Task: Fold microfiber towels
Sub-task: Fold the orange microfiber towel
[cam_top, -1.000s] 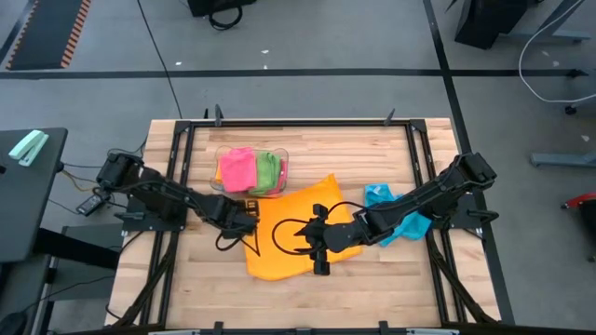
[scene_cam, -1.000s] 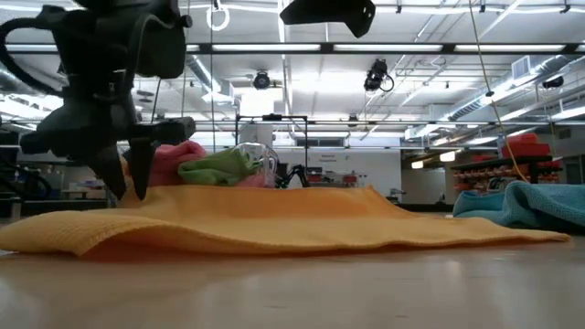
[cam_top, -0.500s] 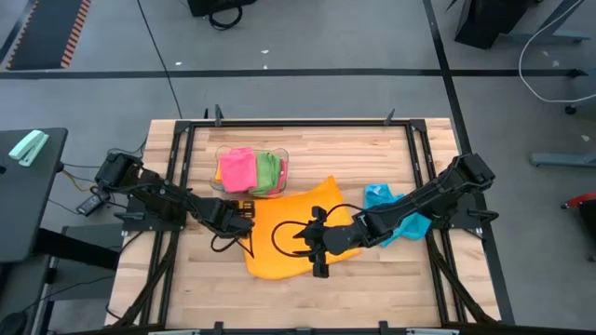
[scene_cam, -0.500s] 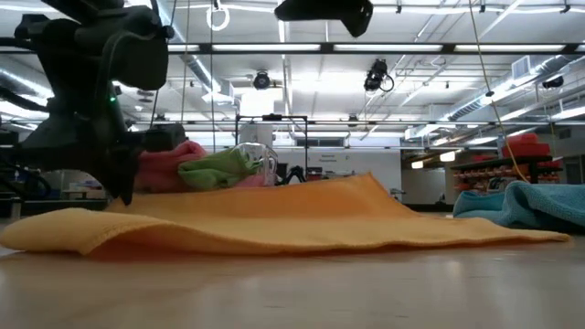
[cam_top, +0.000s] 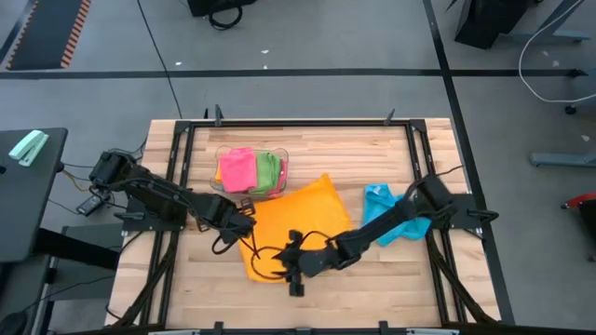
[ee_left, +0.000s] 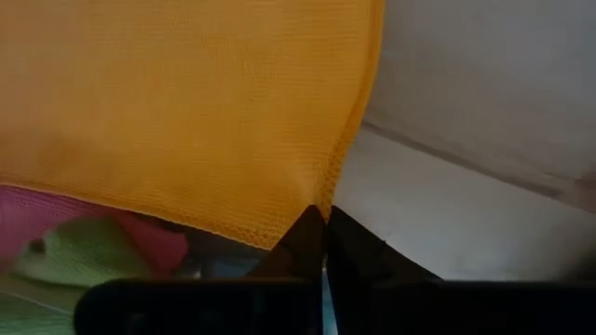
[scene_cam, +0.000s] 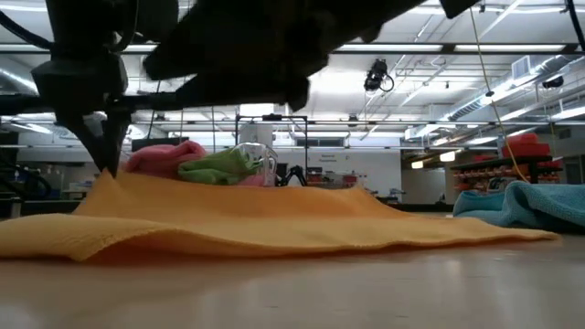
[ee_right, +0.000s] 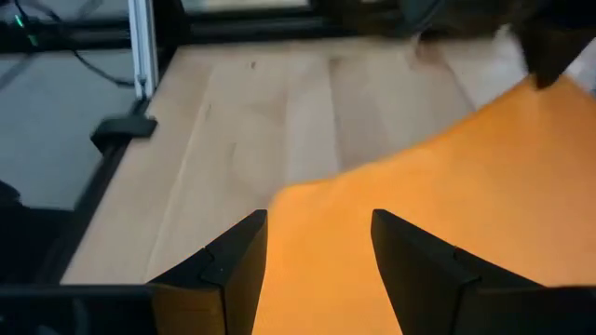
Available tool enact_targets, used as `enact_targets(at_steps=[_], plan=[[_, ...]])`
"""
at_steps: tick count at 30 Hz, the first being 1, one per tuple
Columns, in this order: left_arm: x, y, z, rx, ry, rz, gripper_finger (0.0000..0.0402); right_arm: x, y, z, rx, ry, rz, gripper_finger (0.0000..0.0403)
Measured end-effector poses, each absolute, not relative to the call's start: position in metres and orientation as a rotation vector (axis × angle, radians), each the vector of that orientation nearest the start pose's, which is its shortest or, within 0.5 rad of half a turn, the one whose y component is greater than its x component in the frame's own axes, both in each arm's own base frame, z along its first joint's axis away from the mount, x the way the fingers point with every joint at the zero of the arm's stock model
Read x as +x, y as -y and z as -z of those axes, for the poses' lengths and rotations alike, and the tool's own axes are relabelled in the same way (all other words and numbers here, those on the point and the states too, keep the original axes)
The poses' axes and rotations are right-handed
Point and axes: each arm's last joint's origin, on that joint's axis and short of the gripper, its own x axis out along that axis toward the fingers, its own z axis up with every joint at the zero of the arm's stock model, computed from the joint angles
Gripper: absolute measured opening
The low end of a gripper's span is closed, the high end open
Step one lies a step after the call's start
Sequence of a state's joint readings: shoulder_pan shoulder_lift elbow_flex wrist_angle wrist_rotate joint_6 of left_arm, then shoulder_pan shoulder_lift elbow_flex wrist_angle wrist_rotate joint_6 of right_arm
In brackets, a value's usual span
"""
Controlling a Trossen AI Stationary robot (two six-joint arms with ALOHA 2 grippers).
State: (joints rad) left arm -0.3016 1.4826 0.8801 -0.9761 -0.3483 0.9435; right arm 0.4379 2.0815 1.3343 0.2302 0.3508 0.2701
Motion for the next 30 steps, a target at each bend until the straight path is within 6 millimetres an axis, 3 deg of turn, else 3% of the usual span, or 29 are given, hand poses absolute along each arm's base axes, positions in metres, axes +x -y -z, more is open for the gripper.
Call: enact_targets(at_steps=[7, 14, 22, 30], plan=[[0.224, 0.06, -0.185, 1.188, -1.475, 0.654, 0.0023, 0.453, -0.217, -0.146, -0.047, -0.57, -0.038, 0.0202], [0.224, 0.059, -0.185, 1.171, -1.484, 0.639, 0.0011, 0.479, -0.23, -0.139, -0.112, -0.565, -0.035, 0.0202], [0.223, 0.06, -0.185, 1.15, -1.489, 0.624, 0.0031, 0.478, -0.229, -0.125, -0.158, -0.591, -0.021, 0.0202], [0.224, 0.059, -0.185, 1.152, -1.487, 0.624, 0.0008, 0.468, -0.223, -0.102, -0.207, -0.658, -0.019, 0.0189]])
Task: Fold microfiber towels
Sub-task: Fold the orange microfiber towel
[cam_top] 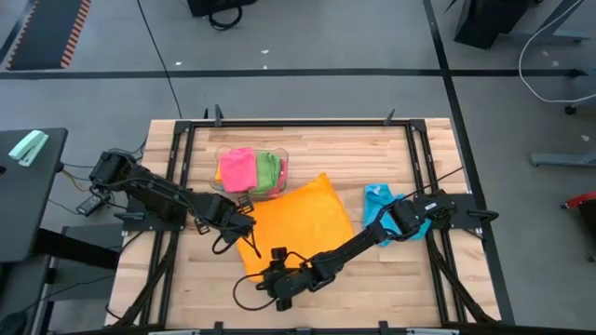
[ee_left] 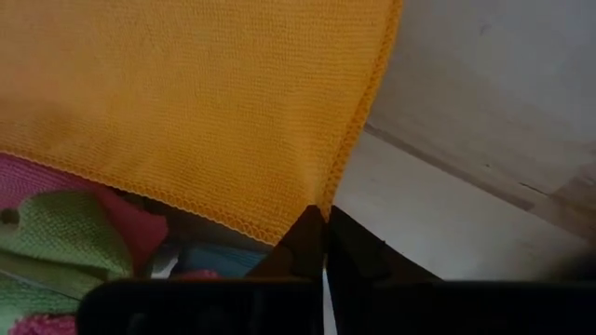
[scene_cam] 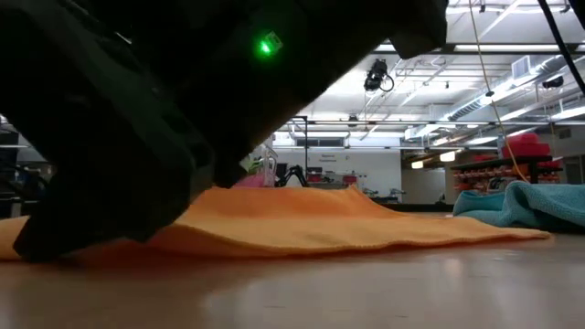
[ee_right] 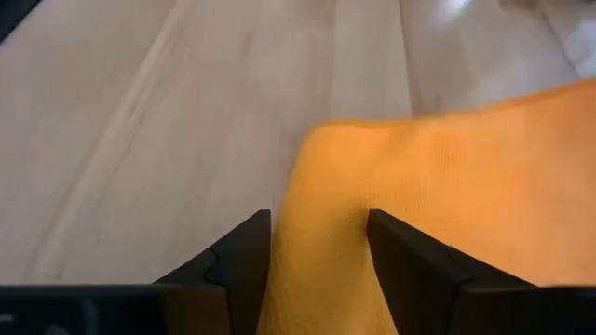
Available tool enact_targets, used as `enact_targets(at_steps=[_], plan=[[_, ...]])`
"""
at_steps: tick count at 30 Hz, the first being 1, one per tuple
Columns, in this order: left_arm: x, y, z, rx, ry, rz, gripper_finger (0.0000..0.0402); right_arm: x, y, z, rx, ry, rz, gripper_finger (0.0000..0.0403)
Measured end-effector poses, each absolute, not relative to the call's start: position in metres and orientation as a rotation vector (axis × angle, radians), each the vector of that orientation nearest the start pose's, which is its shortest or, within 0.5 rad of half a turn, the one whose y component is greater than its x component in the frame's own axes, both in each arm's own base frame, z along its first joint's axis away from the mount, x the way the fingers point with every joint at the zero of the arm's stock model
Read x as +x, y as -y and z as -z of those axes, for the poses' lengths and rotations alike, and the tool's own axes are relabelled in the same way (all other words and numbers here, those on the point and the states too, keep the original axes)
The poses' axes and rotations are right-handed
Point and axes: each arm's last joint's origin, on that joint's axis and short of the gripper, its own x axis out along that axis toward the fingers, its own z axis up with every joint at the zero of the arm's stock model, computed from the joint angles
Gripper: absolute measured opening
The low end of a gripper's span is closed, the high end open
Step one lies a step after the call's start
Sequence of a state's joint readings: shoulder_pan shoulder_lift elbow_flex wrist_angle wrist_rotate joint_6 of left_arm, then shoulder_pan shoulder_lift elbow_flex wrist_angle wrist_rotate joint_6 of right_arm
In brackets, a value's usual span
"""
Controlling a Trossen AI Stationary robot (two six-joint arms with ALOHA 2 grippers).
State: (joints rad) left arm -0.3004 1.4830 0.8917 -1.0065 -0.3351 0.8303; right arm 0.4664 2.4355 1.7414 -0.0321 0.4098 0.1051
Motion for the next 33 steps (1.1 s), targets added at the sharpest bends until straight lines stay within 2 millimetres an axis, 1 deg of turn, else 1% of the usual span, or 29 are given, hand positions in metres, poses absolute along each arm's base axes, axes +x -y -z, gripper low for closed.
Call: enact_targets(at_steps=[4, 7, 11, 14, 16, 18, 20, 22, 25, 28, 31, 33], plan=[[0.224, 0.059, -0.185, 1.146, -1.488, 0.618, 0.0028, 0.467, -0.223, -0.099, -0.205, -0.661, -0.041, 0.0158], [0.224, 0.058, -0.185, 1.141, -1.489, 0.612, 0.0036, 0.467, -0.223, -0.099, -0.202, -0.662, -0.047, 0.0117], [0.226, 0.059, -0.185, 1.127, -1.47, 0.591, 0.0018, 0.468, -0.224, -0.101, -0.194, -0.656, -0.052, 0.0048], [0.226, 0.06, -0.184, 1.096, -1.463, 0.615, 0.0008, 0.467, -0.225, -0.105, -0.174, -0.667, -0.075, 0.0014], [0.224, 0.062, -0.186, 1.074, -1.447, 0.64, 0.0013, 0.463, -0.227, -0.112, -0.157, -0.684, -0.073, 0.0007], [0.223, 0.064, -0.19, 1.066, -1.422, 0.655, 0.0024, 0.458, -0.229, -0.129, -0.142, -0.683, -0.076, 0.0007], [0.223, 0.066, -0.198, 1.074, -1.38, 0.675, 0.0029, 0.453, -0.233, -0.148, -0.132, -0.675, -0.085, 0.0009], [0.225, 0.069, -0.211, 1.075, -1.321, 0.68, 0.0027, 0.448, -0.234, -0.16, -0.126, -0.686, -0.089, 0.0011], [0.23, 0.073, -0.229, 1.061, -1.237, 0.694, 0.0014, 0.442, -0.235, -0.167, -0.101, -0.71, -0.083, 0.0011], [0.235, 0.076, -0.243, 1.027, -1.175, 0.715, 0.0008, 0.44, -0.237, -0.17, -0.026, -0.72, -0.1, 0.0012], [0.236, 0.077, -0.248, 1.0, -1.152, 0.742, 0.0015, 0.437, -0.241, -0.169, 0.036, -0.751, -0.118, 0.0012], [0.235, 0.078, -0.248, 0.989, -1.157, 0.751, 0.0022, 0.434, -0.247, -0.169, 0.05, -0.75, -0.13, 0.0012]])
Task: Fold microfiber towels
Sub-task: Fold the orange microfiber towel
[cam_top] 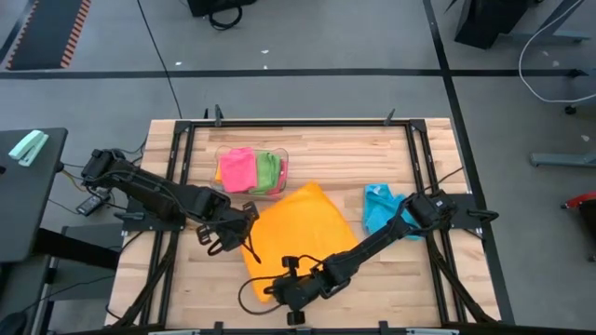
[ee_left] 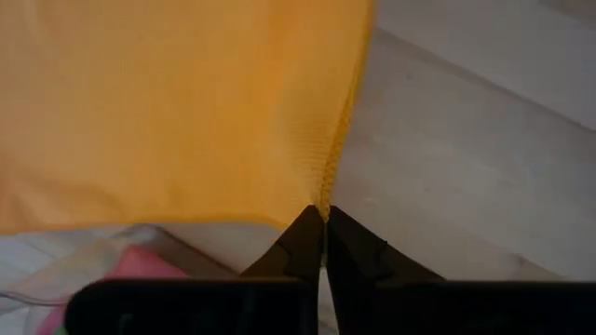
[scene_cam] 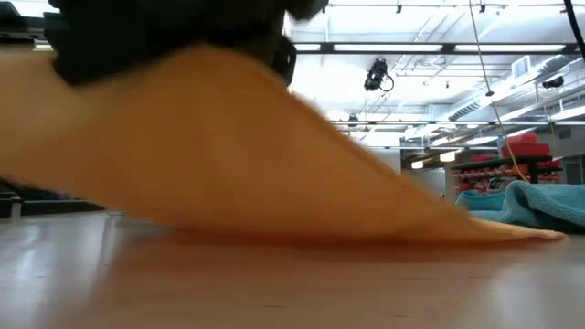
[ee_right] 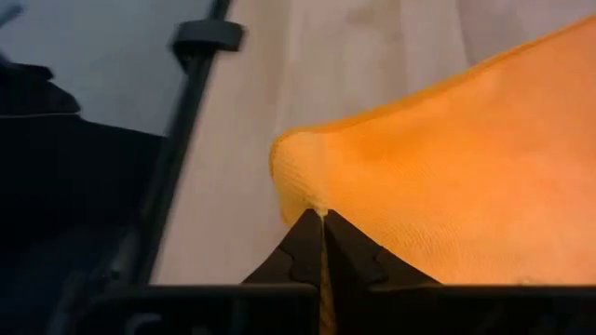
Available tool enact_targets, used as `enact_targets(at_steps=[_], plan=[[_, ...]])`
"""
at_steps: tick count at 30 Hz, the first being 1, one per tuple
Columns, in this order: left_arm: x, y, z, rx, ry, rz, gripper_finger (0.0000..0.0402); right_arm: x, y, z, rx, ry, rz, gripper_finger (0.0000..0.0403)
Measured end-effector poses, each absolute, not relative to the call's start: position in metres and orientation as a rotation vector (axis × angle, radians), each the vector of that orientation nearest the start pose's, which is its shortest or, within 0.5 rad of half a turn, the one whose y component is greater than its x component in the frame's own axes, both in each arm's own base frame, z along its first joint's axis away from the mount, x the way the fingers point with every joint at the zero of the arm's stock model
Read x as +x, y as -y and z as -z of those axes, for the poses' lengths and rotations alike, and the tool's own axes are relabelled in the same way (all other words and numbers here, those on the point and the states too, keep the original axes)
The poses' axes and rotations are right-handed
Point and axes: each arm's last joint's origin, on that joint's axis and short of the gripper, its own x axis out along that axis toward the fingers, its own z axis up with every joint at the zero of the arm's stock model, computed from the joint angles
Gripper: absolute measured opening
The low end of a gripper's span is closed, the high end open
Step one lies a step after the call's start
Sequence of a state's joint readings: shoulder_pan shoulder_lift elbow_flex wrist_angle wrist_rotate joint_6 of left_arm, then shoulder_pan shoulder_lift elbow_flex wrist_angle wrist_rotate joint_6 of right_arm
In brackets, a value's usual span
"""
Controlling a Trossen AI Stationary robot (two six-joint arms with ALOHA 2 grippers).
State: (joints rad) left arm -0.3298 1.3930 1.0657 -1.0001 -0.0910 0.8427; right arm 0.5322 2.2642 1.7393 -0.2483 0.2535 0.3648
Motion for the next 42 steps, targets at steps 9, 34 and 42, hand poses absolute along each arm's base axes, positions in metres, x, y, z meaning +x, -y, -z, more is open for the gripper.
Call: enact_targets(at_steps=[9, 34, 42], plan=[[0.224, 0.085, -0.246, 0.685, -1.267, 0.779, 0.0012, 0.422, -0.271, -0.176, 0.088, -0.709, -0.174, 0.0012], [0.215, 0.098, -0.245, 0.908, -1.281, 0.751, 0.0011, 0.422, -0.27, -0.179, 0.033, -0.682, -0.149, 0.0012], [0.237, 0.083, -0.249, 1.002, -1.15, 0.642, 0.0019, 0.411, -0.268, -0.182, 0.058, -0.766, -0.075, 0.0012]])
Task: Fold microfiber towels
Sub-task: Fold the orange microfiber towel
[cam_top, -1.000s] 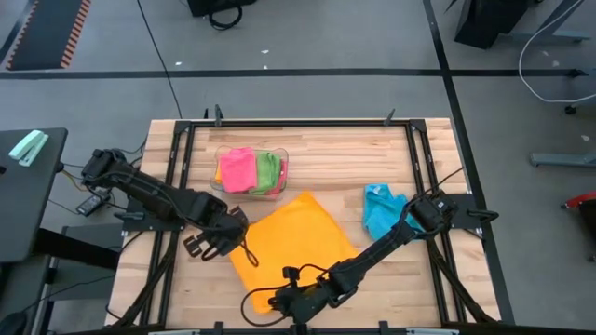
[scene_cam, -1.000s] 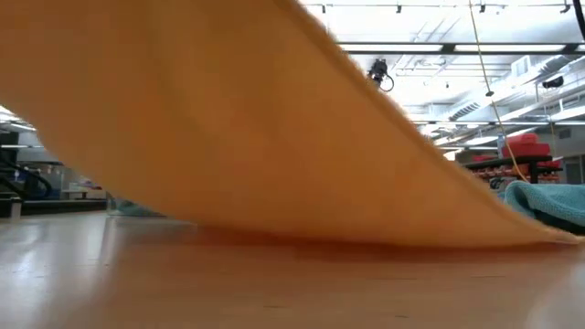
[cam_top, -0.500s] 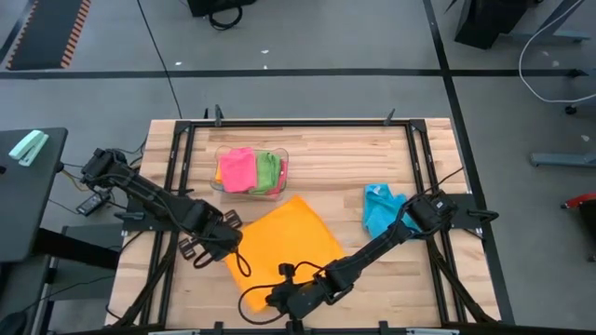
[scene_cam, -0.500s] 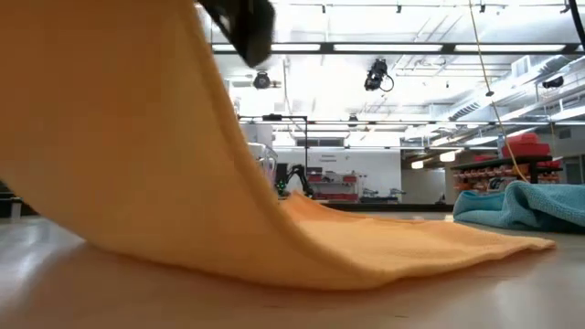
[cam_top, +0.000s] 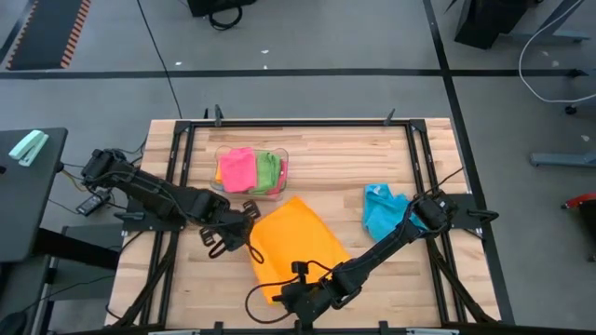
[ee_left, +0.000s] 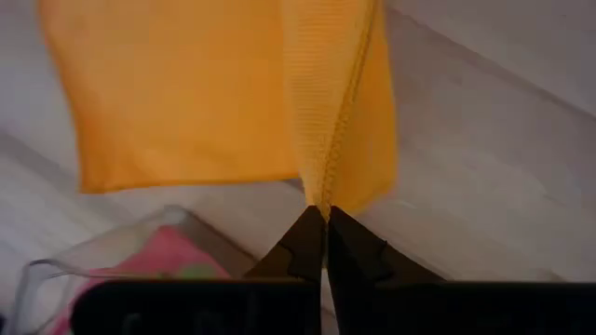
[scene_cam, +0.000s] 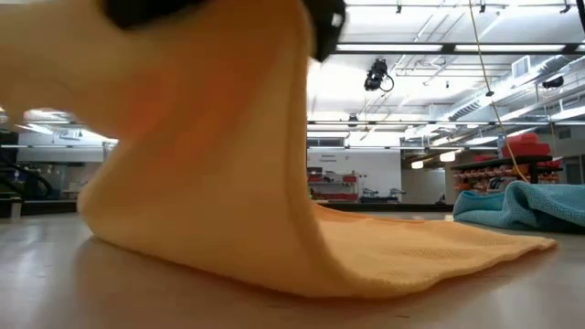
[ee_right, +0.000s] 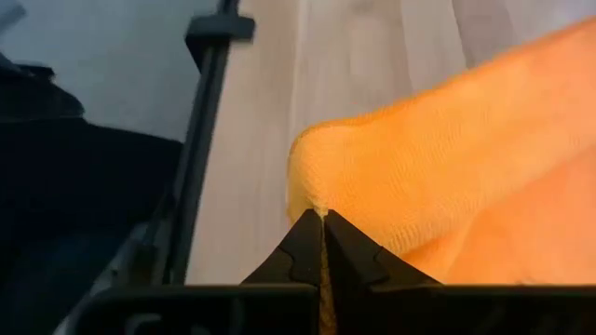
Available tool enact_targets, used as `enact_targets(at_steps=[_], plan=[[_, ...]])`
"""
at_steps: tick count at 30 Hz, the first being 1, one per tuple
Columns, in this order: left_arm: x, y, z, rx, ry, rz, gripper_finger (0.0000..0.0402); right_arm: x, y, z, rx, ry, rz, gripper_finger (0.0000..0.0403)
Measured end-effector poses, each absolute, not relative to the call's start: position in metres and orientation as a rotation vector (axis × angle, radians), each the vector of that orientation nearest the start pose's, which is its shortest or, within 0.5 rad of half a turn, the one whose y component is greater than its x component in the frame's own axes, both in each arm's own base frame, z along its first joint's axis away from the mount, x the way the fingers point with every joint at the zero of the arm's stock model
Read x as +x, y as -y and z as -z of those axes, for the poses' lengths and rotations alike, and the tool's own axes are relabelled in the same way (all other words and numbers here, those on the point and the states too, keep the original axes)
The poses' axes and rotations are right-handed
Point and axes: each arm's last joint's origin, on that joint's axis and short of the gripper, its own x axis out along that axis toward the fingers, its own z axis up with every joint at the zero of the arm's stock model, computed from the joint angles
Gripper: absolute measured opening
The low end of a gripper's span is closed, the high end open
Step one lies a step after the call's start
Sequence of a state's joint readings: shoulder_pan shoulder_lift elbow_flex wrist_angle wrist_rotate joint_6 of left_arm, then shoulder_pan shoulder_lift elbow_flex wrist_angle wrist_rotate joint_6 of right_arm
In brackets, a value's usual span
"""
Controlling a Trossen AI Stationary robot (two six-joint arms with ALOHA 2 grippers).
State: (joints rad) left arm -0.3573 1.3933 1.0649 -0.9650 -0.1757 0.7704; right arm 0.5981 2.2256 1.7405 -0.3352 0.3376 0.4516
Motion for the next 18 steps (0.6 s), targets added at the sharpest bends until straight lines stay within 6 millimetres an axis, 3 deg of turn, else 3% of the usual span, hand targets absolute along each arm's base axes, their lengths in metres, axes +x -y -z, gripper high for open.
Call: enact_targets(at_steps=[4, 10, 18], plan=[[0.246, 0.075, -0.25, 0.979, -1.104, 0.591, 0.0008, 0.401, -0.268, -0.187, 0.061, -0.817, -0.032, 0.0012], [0.255, 0.065, -0.249, 0.951, -1.053, 0.517, 0.0026, 0.382, -0.268, -0.197, 0.035, -0.872, 0.065, 0.0012], [0.266, 0.057, -0.238, 1.046, -0.933, 0.459, 0.0008, 0.368, -0.265, -0.195, 0.05, -0.963, 0.151, 0.0012]])
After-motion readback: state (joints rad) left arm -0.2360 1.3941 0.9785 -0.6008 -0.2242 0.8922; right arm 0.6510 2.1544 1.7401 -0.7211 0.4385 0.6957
